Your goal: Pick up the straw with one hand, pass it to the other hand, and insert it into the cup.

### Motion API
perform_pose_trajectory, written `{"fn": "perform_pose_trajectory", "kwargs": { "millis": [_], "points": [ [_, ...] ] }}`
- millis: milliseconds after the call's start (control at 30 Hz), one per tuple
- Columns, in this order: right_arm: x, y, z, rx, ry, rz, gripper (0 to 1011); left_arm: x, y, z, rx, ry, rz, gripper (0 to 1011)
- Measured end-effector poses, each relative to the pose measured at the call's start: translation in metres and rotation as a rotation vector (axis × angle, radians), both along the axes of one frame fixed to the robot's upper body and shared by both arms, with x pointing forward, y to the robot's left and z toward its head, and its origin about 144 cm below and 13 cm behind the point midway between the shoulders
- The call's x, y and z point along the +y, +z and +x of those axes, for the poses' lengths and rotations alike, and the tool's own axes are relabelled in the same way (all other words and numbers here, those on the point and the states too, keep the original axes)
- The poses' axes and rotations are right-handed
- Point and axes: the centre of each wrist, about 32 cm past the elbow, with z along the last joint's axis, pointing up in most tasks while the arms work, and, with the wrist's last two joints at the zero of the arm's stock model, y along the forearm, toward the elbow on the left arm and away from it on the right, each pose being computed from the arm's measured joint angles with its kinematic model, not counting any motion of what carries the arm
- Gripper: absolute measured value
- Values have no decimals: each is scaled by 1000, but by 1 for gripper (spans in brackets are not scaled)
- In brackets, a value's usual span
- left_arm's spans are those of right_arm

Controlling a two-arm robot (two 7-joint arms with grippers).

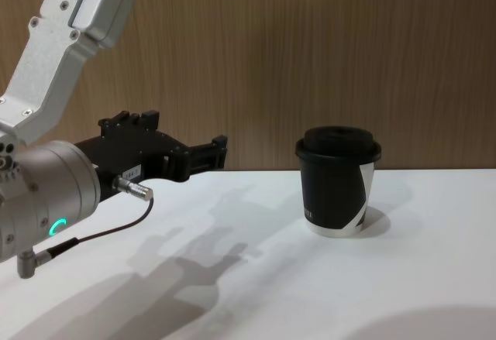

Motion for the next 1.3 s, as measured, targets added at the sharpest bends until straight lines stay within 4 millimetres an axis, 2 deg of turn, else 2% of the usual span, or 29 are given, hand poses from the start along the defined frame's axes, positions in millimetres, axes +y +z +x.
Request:
{"fn": "perform_pose_trajectory", "kwargs": {
  "millis": [1300],
  "points": [
    [0, 0, 0, 2, 0, 0, 207, 0, 0, 0, 0, 0, 0, 1003]
  ]
}}
